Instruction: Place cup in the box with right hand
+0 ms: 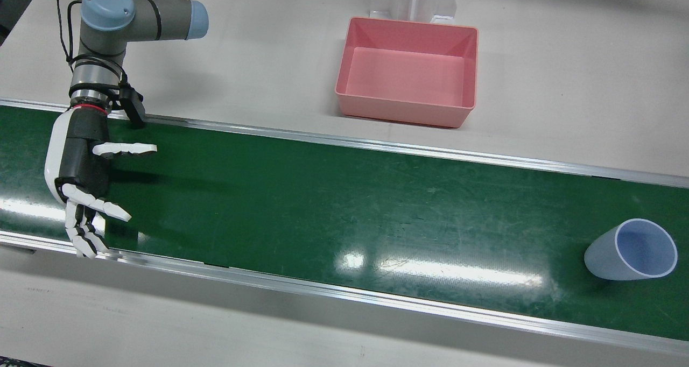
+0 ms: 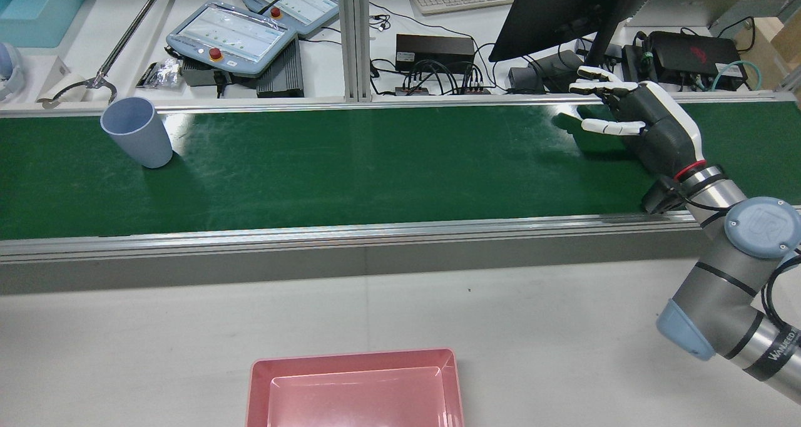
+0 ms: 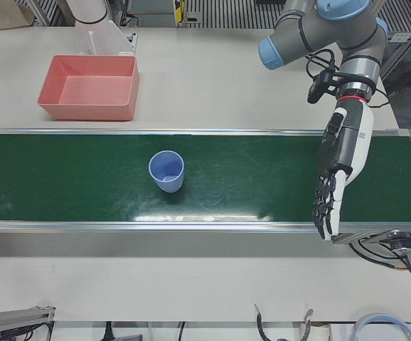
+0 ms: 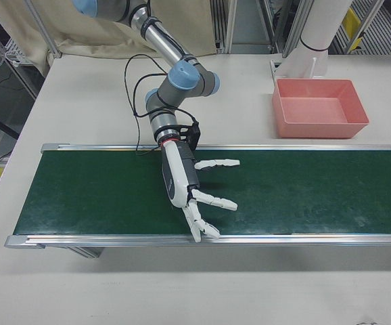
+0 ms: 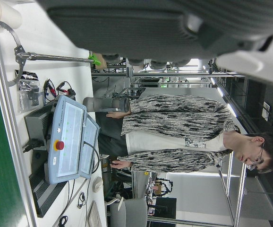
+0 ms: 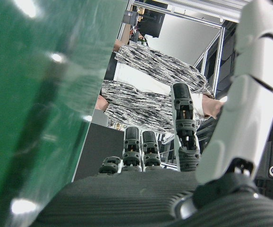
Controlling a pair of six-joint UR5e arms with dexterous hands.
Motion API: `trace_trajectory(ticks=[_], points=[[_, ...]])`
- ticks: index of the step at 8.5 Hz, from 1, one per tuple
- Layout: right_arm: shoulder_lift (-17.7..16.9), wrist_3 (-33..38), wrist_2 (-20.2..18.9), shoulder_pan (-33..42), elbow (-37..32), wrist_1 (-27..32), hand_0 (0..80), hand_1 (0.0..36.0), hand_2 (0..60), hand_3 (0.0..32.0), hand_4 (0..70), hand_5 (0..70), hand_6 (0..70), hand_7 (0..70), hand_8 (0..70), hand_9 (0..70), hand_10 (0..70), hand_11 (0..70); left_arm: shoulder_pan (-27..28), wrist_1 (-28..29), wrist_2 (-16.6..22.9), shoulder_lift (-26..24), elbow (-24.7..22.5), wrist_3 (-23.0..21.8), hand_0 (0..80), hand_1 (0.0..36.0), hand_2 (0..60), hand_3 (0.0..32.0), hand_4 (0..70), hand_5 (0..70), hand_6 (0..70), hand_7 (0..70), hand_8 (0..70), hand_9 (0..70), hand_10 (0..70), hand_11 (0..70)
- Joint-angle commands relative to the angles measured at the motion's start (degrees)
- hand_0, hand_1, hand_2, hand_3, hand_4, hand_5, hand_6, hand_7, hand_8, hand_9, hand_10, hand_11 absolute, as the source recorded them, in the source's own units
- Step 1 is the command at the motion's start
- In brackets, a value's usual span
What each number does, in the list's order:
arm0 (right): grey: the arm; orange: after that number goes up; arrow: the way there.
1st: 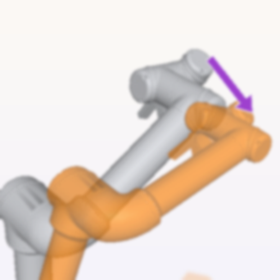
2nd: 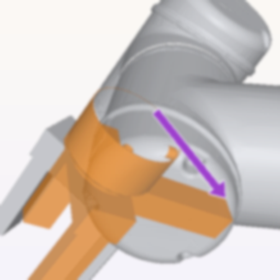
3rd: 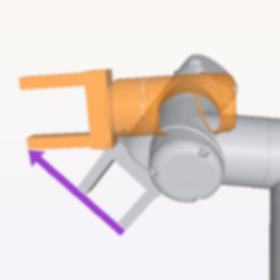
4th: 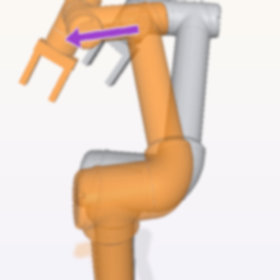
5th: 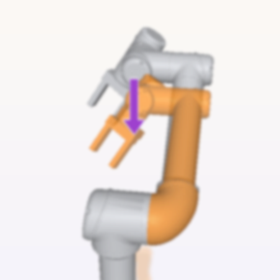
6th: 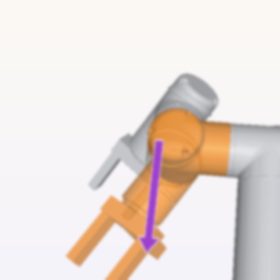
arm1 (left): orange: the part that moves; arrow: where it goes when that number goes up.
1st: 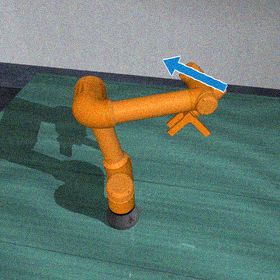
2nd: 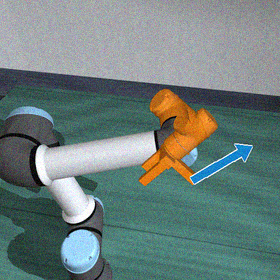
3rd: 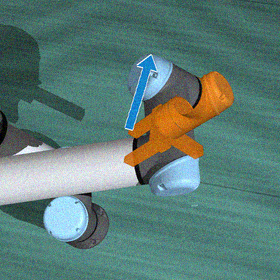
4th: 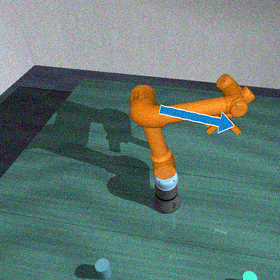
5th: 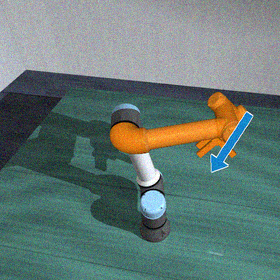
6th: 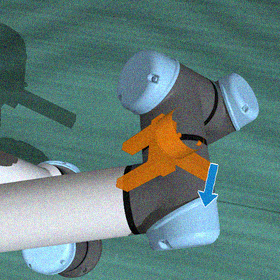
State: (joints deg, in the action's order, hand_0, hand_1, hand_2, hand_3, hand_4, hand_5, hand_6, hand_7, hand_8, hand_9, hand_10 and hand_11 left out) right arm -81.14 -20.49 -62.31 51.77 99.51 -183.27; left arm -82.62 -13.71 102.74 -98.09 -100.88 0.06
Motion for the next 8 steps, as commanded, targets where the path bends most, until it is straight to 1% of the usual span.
trace_trajectory(ticks=[1, 2, 3, 4, 5, 6, 7, 8], points=[[0.9, -0.1, 0.3, 0.0, -0.6, 0.0, 51.3, 12.9, 5.2, 0.0, 31.1, 5.2, 6.7, 24.0, 12.4, 22.4, 3.4, 6.1, 0.0, 0.0, 0.0, 0.0, 0.0, 0.0, 0.0, 0.0, 0.0, 0.0, 0.0, 0.0, 0.0, 0.0, 0.0, 0.0, 0.0, 0.0], [1.0, -0.1, 0.2, 0.0, -0.6, 0.0, 51.3, 13.0, 5.5, 0.0, 31.8, 5.2, 6.7, 24.3, 12.4, 22.5, 3.3, 6.1, 0.0, 0.0, 0.0, 0.0, 0.0, 0.0, 0.0, 0.0, 0.0, 0.0, 0.0, 0.0, 0.0, 0.0, 0.0, 0.0, 0.0, 0.0], [1.0, -0.1, 0.2, 0.0, -0.8, 0.0, 50.7, 13.7, 9.4, 0.0, 31.3, 5.1, 6.7, 24.6, 12.4, 22.6, 3.4, 6.2, 0.0, 0.0, 0.0, 0.0, 0.1, 0.0, 0.0, 0.0, 0.0, 0.0, 0.0, 0.0, 0.0, 0.0, 0.0, 0.0, 0.0, 0.0], [0.9, -0.2, 0.2, 0.0, -0.9, 0.0, 51.2, 12.7, 5.6, 0.0, 32.3, 5.1, 6.7, 24.4, 12.4, 22.5, 3.4, 6.2, 0.0, 0.0, 0.0, 0.0, 0.0, 0.0, 0.0, 0.0, 0.0, 0.0, 0.0, 0.0, 0.0, 0.0, 0.0, 0.0, 0.0, 0.0], [0.9, -0.2, 0.2, 0.0, -0.9, 0.0, 50.7, 13.7, 8.9, 0.0, 29.6, 5.2, 6.7, 24.3, 12.3, 22.4, 3.3, 6.0, 0.0, 0.0, 0.0, 0.0, 0.1, 0.0, 0.0, 0.0, 0.0, 0.0, 0.0, 0.0, 0.0, 0.0, 0.0, 0.0, 0.0, 0.0], [0.9, -0.2, 0.2, 0.0, -0.9, 0.0, 50.9, 12.5, 4.2, 0.0, 26.8, 5.3, 6.5, 23.6, 12.2, 22.1, 3.2, 6.0, 0.0, 0.0, 0.0, 0.0, 0.1, 0.0, 0.0, 0.0, 0.0, 0.0, 0.0, 0.0, 0.0, 0.0, 0.0, 0.0, 0.0, 0.0], [0.9, -0.2, 0.2, 0.0, -0.9, -0.1, 51.4, 11.4, 0.0, 0.0, 28.5, 5.2, 6.4, 23.2, 12.0, 21.7, 2.9, 5.5, 0.0, 0.0, 0.0, 0.0, 0.1, 0.0, 0.0, 0.0, 0.0, 0.0, 0.0, 0.0, 0.0, 0.0, 0.0, 0.0, 0.0, 0.0], [0.9, -0.2, 0.2, 0.0, -0.9, -0.1, 49.7, 15.2, 14.4, 0.0, 24.6, 5.2, 6.4, 23.4, 11.9, 21.7, 2.7, 5.2, 0.0, 0.0, 0.0, 0.0, 0.0, 0.0, 0.0, 0.0, 0.0, 0.0, 0.0, 0.0, 0.0, 0.0, 0.0, 0.0, 0.0, 0.0]])
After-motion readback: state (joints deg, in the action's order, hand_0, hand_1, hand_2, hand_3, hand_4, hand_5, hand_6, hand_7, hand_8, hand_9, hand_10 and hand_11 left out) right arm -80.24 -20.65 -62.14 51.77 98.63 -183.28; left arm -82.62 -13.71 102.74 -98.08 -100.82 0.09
